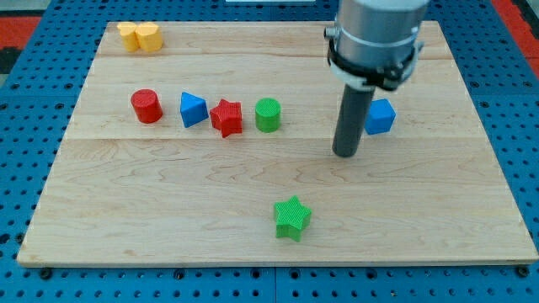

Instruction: Move the green circle to the top left of the green star

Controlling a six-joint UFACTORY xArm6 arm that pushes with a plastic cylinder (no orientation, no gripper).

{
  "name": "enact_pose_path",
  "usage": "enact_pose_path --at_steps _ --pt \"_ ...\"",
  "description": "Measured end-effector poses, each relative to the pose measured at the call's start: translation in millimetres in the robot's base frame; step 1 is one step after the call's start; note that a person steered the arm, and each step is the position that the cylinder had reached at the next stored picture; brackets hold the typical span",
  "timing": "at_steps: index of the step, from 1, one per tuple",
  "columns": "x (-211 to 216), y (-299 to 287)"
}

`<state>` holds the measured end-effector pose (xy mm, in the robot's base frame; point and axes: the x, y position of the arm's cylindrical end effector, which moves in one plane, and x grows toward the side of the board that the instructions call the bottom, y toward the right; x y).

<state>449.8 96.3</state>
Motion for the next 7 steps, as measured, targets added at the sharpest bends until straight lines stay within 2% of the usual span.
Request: enact_pose_path --at_steps 2,3,4,5,6,7 --pt "-83 -16" --pt "-61 -67" --pt "9 -91" --pt "34 -82" --pt "3 -33" --pt "-46 -28"
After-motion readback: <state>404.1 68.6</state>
